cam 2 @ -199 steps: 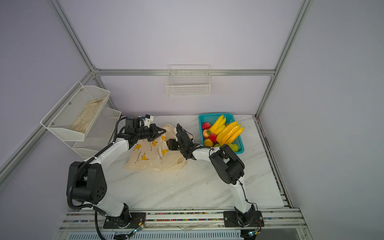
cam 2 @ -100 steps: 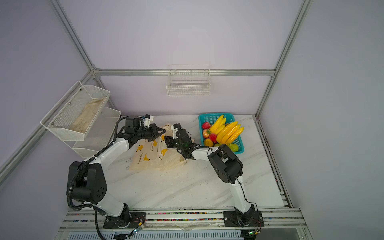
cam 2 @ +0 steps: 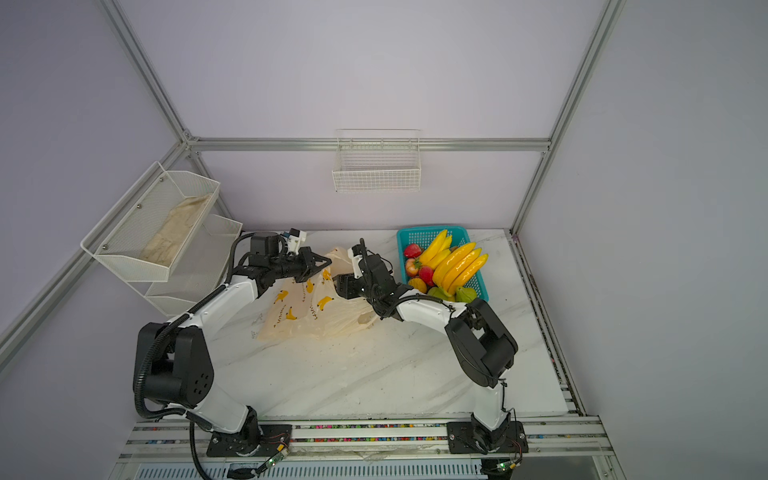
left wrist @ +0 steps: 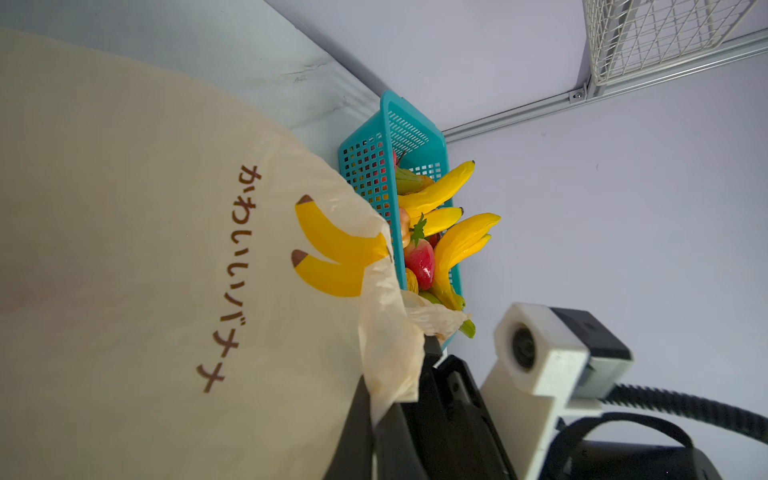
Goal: Place the fake fruits into the plastic bag and tie a complex knot
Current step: 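Withdraw the right gripper and reach down to the yellow banana bunch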
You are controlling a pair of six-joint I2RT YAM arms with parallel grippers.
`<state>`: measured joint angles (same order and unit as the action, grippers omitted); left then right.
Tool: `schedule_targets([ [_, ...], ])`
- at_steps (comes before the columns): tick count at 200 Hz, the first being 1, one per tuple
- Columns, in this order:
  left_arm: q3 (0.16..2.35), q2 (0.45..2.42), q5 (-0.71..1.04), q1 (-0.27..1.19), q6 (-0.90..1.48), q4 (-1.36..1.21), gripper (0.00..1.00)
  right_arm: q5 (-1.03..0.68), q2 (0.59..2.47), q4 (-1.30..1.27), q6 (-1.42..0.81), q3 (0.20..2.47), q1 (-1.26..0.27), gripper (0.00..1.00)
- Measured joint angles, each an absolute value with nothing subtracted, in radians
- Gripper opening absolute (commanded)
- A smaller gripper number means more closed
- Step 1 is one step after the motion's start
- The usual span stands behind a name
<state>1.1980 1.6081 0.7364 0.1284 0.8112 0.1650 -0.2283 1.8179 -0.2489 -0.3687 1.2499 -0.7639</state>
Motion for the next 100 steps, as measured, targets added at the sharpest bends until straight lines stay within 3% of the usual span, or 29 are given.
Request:
schedule_targets([
  [50,1.198,1.608,0.736,0.125,0.810,0.165,0.00,-0.360,1.696,-0.236,-0.199,1.235,-0.754,0.77],
  [100,1.198,1.608,0.736,0.125,0.808,0.166,0.00,-0.404,1.652,-0.209,-0.181,1.215,-0.695,0.76],
])
